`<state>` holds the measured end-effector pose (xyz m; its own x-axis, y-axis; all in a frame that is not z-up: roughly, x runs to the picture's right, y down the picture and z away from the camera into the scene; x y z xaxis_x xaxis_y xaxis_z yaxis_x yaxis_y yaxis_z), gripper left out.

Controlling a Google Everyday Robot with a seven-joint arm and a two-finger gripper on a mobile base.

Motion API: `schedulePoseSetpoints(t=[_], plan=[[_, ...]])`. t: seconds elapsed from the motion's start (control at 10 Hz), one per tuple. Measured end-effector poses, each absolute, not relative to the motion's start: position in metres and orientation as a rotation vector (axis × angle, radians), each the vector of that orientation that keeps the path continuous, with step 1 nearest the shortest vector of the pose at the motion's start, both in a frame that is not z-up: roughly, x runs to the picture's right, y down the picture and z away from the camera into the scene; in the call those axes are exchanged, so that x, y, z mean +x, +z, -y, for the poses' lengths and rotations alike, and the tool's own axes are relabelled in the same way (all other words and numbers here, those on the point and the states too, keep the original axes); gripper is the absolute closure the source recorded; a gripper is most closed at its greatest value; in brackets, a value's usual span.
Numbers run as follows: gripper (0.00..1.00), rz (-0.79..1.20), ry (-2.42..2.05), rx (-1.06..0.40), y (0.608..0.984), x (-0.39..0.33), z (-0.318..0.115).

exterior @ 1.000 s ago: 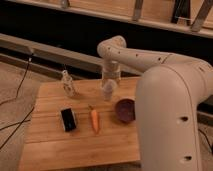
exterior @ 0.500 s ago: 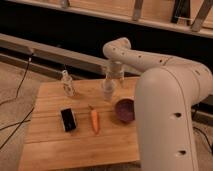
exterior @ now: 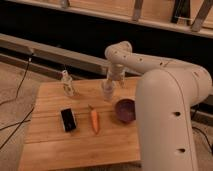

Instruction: Place the ceramic cup in the ceramic bowl

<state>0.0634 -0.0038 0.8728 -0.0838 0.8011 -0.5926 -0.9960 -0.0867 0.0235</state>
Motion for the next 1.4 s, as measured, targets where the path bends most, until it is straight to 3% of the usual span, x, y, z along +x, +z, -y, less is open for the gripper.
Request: schedulePoseSetpoints(t=[0.5,0.6,0.8,1.1,1.2,1.4], plan=[[0.36,-0.527,1.585,-0.529,0.885,0.063,-0.016],[0.41,-0.529,1.584,-0.531,0.886,0.063,-0.017],[0.65,-0.534,1.580,-0.538,0.889,0.062,-0.020],[0.93,-0.527,1.577,-0.538,0.890,0.060,-0.018],[0.99,-0.523,1.577,-0.535,0.888,0.059,-0.015],[1.00,-0.515,1.571,-0.530,0.882,0.055,-0.009]])
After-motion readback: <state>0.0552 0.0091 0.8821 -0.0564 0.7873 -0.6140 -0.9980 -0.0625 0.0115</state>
